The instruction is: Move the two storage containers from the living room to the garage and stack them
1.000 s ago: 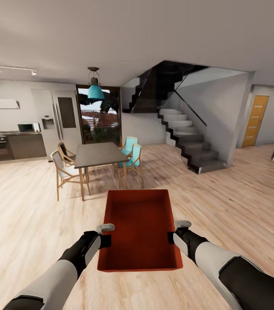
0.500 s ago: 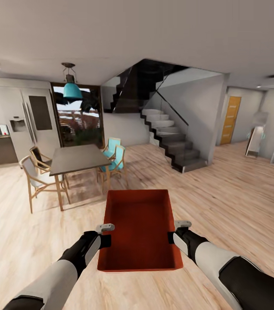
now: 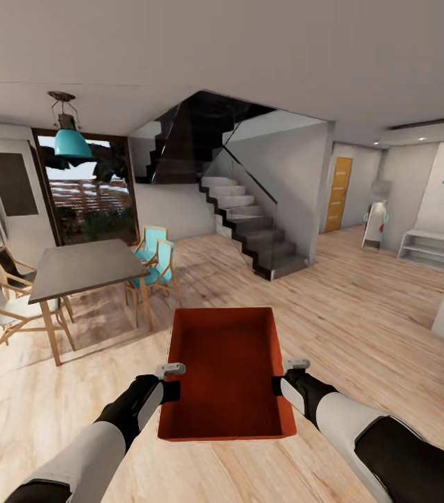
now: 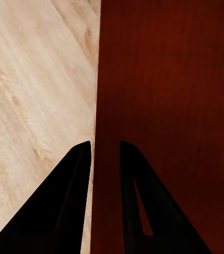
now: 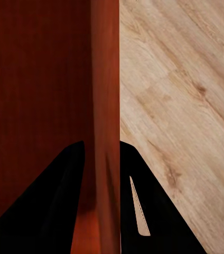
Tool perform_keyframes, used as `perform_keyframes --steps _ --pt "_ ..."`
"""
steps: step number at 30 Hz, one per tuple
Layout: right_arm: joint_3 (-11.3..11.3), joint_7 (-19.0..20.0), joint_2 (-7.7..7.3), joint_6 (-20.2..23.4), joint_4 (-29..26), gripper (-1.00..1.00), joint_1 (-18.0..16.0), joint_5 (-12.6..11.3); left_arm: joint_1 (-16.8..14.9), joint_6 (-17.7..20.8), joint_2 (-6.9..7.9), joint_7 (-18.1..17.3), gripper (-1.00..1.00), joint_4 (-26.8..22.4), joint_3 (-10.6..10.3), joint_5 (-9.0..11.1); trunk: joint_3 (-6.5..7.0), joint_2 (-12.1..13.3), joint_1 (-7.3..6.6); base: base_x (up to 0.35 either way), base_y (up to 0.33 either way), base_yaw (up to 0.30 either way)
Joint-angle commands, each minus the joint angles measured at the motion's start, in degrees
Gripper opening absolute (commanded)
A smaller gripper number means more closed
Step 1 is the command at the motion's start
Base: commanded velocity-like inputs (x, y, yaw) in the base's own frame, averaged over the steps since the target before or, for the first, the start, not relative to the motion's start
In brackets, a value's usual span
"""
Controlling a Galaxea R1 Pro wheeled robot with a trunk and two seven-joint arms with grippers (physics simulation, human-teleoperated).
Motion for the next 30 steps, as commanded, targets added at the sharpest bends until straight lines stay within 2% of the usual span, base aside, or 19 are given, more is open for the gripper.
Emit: perform_keyframes --steps 1,6,14,30 --pt "1.5 -0.5 0.00 0.3 -0.3 -1.00 -0.1 0.8 0.0 0.6 0.08 0.8 -1.00 0.1 -0.7 -1.2 -0.11 -0.1 0.06 0.322 0.000 -0.250" --pt "1.5 -0.5 0.00 0.3 -0.3 -1.00 -0.1 0.8 0.0 0.5 0.08 0.8 -1.00 0.1 -0.7 -1.2 -0.11 -0.1 0.06 0.322 0.000 -0.235" --pt "1.5 -0.5 0.00 0.3 -0.3 -1.00 -0.1 0.8 0.0 0.6 0.08 0.8 -1.00 0.1 -0.7 -1.2 -0.17 -0.1 0.06 0.322 0.000 -0.045" --pt "1.5 -0.5 0.00 0.3 -0.3 -1.00 -0.1 0.8 0.0 0.6 0.08 0.8 -1.00 0.1 -0.6 -1.2 -1.26 -0.1 0.06 0.322 0.000 -0.175"
